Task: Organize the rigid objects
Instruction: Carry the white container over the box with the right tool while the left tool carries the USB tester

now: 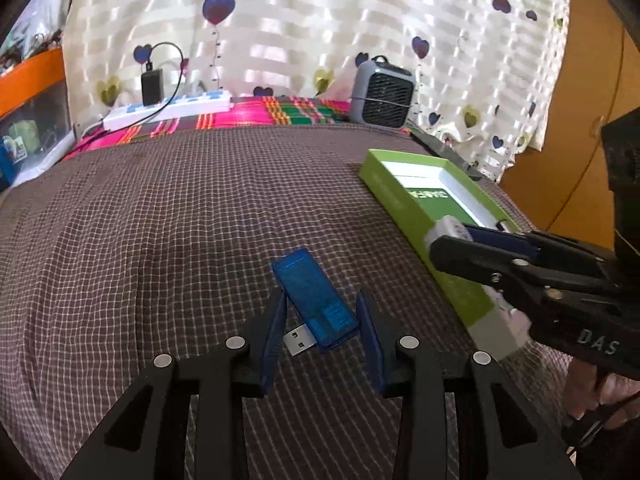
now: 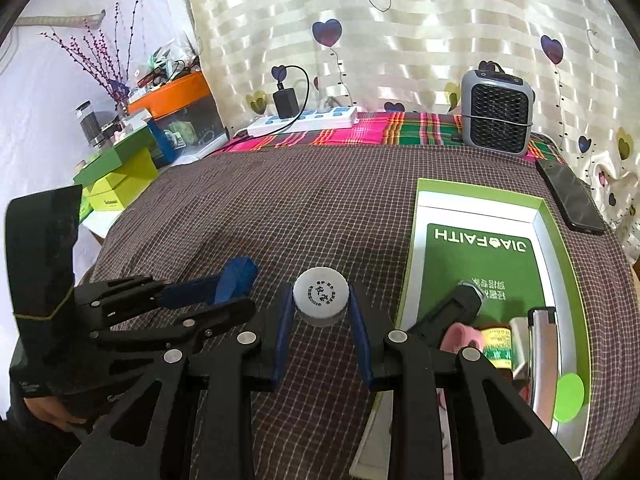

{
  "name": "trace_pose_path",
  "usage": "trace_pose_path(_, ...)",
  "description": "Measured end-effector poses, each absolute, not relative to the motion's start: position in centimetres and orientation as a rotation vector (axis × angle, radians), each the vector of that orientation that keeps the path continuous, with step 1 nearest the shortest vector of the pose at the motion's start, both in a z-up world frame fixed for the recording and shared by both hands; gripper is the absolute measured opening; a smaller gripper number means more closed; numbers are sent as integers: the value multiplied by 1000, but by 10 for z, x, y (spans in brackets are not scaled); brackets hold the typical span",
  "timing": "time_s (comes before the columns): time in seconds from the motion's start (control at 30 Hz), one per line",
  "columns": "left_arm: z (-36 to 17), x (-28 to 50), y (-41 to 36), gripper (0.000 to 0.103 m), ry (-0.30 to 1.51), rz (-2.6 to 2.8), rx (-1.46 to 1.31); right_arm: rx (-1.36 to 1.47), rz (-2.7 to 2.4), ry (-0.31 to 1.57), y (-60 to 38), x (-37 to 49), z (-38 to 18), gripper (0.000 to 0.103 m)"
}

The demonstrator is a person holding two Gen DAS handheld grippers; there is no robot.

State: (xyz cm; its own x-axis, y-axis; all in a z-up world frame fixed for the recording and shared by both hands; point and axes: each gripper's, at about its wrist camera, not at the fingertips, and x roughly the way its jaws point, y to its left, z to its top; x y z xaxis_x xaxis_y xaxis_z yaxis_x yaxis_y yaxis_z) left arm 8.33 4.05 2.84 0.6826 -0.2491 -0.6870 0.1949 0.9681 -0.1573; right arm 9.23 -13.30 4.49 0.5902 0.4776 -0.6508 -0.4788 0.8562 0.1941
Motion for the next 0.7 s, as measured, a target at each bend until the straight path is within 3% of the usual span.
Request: trace_pose_path(0.7, 56, 35, 24, 35, 706, -272, -80, -43, 565, 708, -137, 46, 63, 29)
